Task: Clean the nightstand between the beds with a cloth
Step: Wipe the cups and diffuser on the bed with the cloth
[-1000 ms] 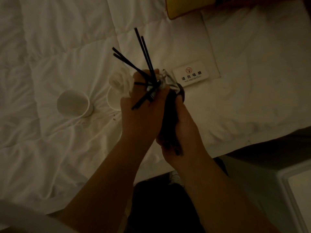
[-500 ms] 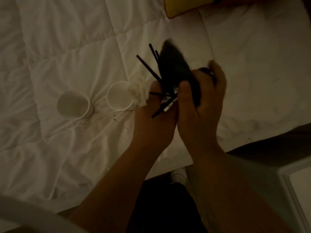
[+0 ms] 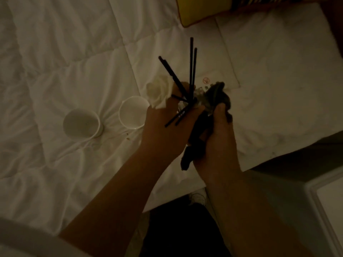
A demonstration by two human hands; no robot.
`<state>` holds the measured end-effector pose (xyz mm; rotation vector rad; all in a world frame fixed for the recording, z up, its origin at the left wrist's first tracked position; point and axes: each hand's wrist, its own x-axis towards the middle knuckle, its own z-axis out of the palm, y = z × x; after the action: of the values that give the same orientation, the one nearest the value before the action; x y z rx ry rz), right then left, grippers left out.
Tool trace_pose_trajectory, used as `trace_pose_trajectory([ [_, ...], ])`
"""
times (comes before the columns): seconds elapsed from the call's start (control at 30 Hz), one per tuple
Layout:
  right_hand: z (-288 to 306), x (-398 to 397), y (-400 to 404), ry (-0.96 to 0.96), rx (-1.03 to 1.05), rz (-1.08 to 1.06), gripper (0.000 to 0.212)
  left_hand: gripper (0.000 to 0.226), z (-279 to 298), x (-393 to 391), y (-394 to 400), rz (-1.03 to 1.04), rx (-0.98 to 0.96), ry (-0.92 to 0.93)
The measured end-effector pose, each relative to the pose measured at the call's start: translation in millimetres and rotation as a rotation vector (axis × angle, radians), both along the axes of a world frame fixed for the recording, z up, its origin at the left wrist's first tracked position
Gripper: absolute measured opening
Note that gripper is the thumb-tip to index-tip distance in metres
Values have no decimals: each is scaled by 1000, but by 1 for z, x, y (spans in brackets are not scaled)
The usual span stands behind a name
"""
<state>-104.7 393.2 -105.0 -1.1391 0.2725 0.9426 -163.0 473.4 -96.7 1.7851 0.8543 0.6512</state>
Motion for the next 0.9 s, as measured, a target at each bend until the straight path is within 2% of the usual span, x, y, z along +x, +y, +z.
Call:
trace_pose_trajectory([
  [0.07,6,-13,1,-186,-98,-25,38,19,-7,1,0,79,-14,38],
  [0.17,6,-18,-1,-459,-252,77,28,22,-20,3,2,129,-85,119],
  [0.23,4,-13,-1,-507,-305,170,22,20,-26,2,8,143,-116,118],
  [0.27,2,-9,-2,-447,-300,209,22,20,-31,2,13,148,-81,134],
  [0.33,-3,-4,-8,-203,-196,259,23,19,-44,2,24,151,-5,170],
  [0.4,-6,7,-20,-22,-143,295,38,20,-51,11,30,161,-38,188],
  [0.53,-7,27,-41,-10,-148,292,36,24,-69,28,33,140,-66,180],
  [0.67,-10,65,-58,50,-131,190,42,18,-89,39,32,218,-336,197],
  [0.9,-10,121,-59,107,-49,96,53,30,-96,38,13,289,-175,288],
])
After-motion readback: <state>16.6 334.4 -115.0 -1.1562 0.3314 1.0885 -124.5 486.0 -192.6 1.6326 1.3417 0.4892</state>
